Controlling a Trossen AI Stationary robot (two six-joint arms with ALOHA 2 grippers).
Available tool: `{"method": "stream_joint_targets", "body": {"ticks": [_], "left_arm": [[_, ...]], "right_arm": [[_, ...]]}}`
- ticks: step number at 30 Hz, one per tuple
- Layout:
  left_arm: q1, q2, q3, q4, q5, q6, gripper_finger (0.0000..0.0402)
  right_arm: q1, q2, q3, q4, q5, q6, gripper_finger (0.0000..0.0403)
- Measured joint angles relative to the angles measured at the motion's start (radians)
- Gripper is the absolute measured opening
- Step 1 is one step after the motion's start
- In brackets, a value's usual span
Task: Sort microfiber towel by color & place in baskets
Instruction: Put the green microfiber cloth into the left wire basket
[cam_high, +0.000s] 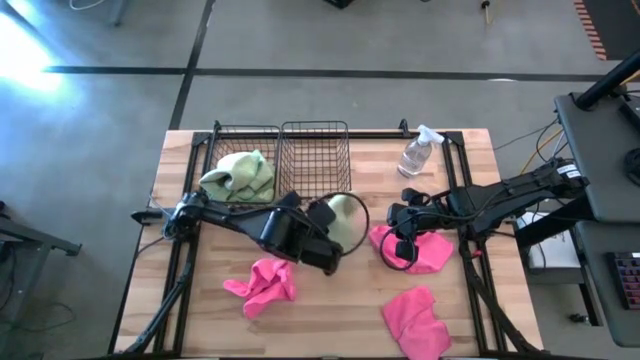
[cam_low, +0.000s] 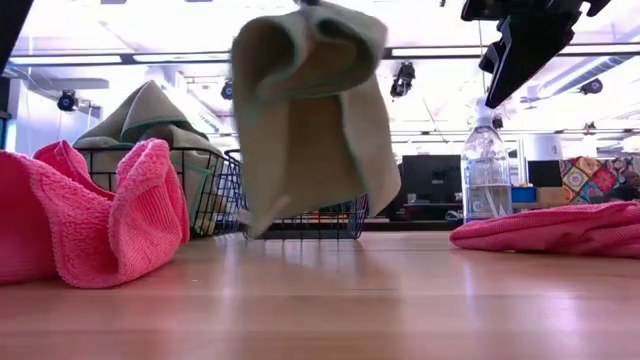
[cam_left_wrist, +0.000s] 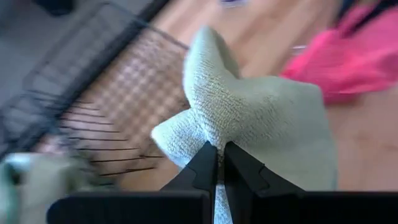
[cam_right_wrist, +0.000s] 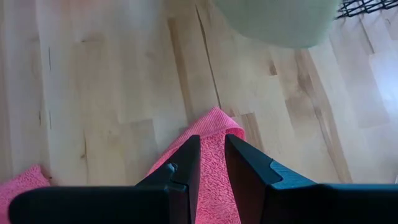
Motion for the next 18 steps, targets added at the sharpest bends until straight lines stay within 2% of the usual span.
{"method": "stream_joint_targets", "body": {"ticks": [2, 10, 18], "left_arm": [[0.019, -0.006, -0.001, -0.009, -0.035, 0.01, 0.0003], [0.131, -0.053, -0.001, -0.007, -0.179, 0.252, 0.0003], [0.265, -0.182, -0.001, -0.007, -0.185, 0.54, 0.0003]], "right_arm": [[0.0, 0.0, 0.0, 0.0, 0.0, 0.0, 0.0068], [0.0, 0.0, 0.0, -0.001, 0.0, 0.014, 0.0068], [0.0, 0.0, 0.0, -0.001, 0.0, 0.013, 0.0068]]}}
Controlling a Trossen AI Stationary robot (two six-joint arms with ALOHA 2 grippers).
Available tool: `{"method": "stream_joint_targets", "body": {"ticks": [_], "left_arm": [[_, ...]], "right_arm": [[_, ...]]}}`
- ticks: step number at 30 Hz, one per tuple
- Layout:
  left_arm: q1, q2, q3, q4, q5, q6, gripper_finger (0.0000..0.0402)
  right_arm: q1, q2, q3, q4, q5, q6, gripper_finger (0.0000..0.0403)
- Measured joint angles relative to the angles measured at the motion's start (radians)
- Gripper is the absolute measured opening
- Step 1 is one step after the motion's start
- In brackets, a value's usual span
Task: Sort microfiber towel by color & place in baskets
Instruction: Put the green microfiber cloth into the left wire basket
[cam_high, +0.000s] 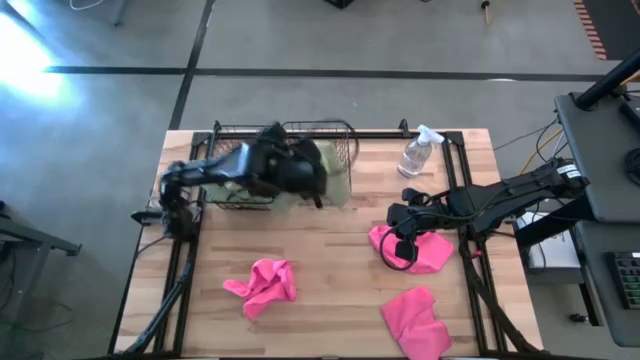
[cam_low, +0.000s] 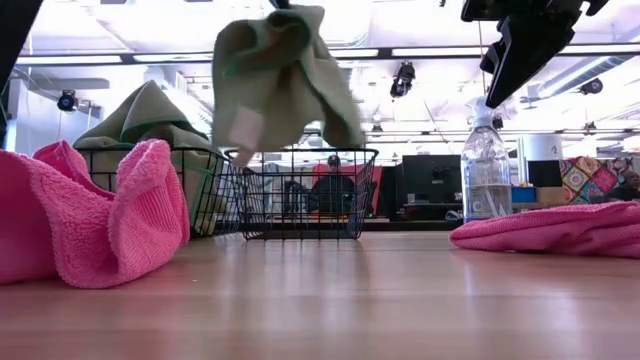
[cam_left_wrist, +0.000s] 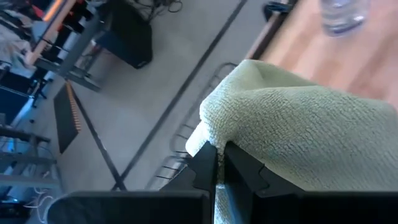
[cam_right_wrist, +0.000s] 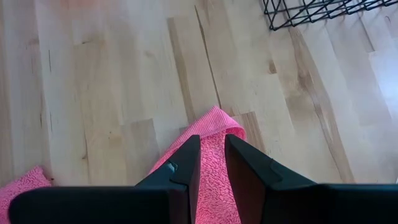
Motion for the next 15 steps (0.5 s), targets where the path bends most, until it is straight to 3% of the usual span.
{"method": "stream_joint_targets", "body": {"ticks": [7, 15], "left_arm": [[0.092, -0.221, -0.052, 0.0, -0.012, 0.079, 0.0003], [0.104, -0.507, -0.375, -0.001, -0.028, -0.028, 0.0003]], "right_arm": [[0.0, 0.0, 0.0, 0.0, 0.001, 0.001, 0.0068], [0.0, 0.0, 0.0, 0.001, 0.114, 0.063, 0.0068]]}}
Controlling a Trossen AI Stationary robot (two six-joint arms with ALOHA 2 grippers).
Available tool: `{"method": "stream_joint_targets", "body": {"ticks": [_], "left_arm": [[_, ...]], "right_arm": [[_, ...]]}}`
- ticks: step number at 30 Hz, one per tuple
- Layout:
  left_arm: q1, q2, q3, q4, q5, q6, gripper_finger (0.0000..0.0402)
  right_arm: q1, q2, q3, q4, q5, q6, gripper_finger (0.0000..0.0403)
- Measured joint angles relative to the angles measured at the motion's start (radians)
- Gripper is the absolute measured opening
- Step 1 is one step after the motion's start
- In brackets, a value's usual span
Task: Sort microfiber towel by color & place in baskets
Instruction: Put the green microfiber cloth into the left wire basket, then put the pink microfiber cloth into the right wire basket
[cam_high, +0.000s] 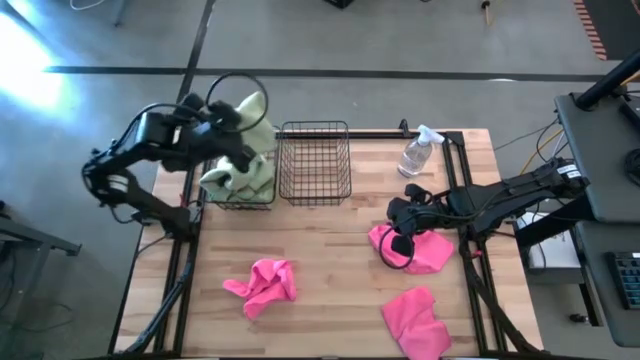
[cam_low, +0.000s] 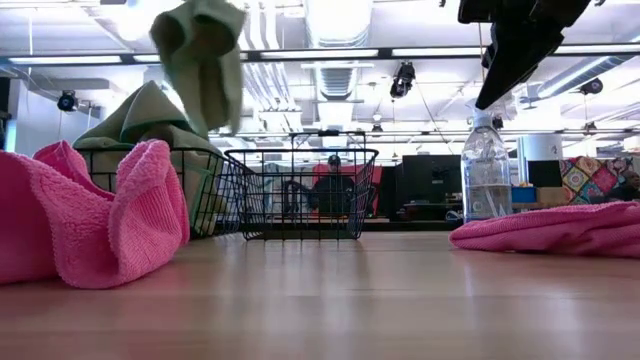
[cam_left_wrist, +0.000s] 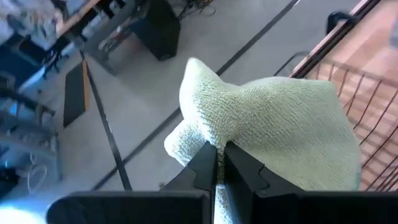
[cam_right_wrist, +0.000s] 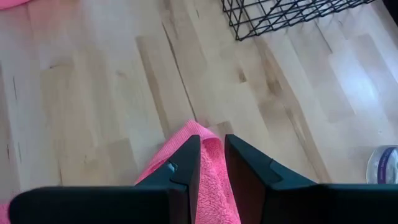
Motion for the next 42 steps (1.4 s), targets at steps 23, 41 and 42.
{"method": "stream_joint_targets", "body": {"ticks": [23, 41, 42], "left_arm": [[0.0, -0.443, -0.828, 0.374, 0.078, -0.294, 0.0008], [0.0, -0.458, -0.787, 0.376, -0.034, -0.241, 0.0114], [0.001, -0.458, -0.783, 0.376, -0.035, -0.24, 0.0118]], "right_arm": [[0.0, 0.0, 0.0, 0.008, 0.017, 0.04, 0.0068], [0.0, 0.0, 0.0, 0.008, 0.017, 0.06, 0.0068], [0.0, 0.0, 0.0, 0.008, 0.017, 0.06, 0.0068]]}}
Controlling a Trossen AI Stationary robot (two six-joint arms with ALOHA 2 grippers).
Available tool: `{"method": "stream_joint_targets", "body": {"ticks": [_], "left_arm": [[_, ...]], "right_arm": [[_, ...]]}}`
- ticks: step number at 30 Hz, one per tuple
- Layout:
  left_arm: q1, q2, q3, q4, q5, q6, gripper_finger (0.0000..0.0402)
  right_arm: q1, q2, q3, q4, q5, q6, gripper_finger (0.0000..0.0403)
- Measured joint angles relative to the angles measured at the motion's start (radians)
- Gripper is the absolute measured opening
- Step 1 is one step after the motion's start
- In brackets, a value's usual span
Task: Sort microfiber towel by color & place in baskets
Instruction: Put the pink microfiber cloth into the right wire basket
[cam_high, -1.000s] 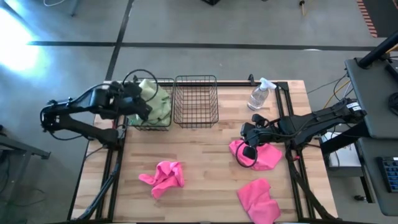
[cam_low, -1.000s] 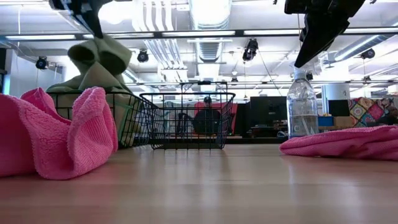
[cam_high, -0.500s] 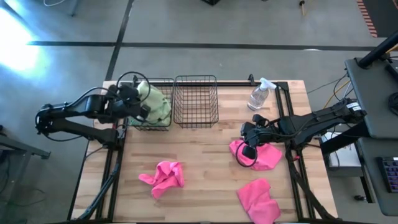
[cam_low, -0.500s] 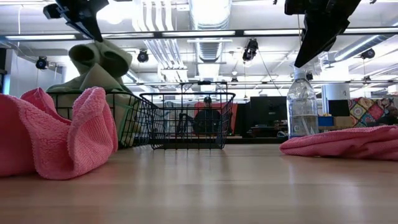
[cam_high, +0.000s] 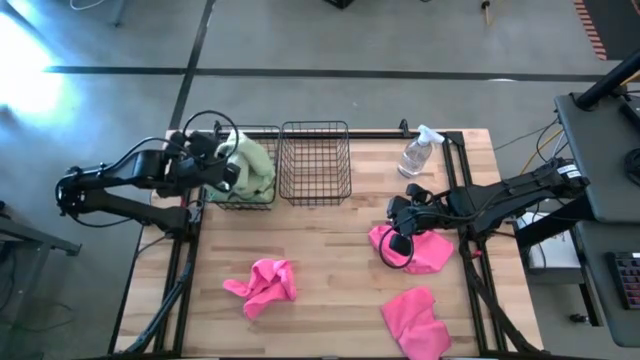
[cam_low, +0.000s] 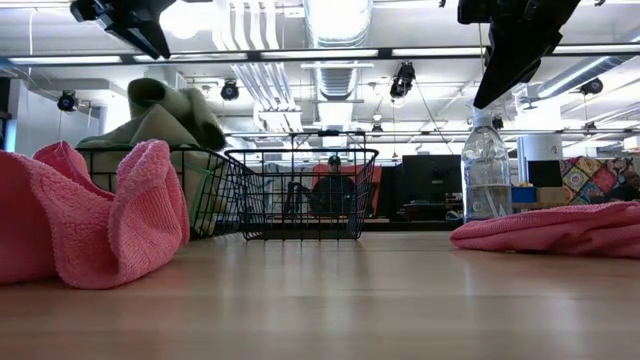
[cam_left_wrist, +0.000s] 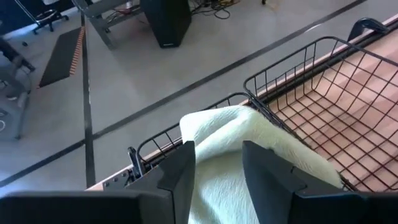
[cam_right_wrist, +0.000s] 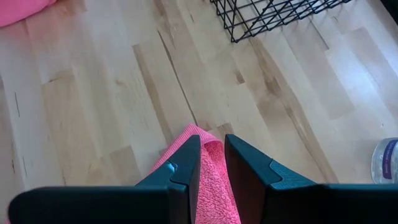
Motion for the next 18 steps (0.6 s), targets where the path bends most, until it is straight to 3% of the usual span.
{"method": "stream_joint_targets", "body": {"ticks": [5, 12, 18], "left_arm": [[0.0, -0.001, 0.05, 0.002, 0.044, -0.01, 0.0127], [-0.014, 0.02, 0.128, 0.062, 0.343, -0.024, 0.0127], [-0.115, 0.045, 0.126, 0.104, 0.361, -0.03, 0.0127]], "right_arm": [[0.0, 0.0, 0.0, 0.0, 0.0, 0.0, 0.0068], [0.0, 0.0, 0.0, -0.001, -0.001, 0.0, 0.0068], [0.0, 0.0, 0.0, -0.001, 0.0, 0.0, 0.0068]]}}
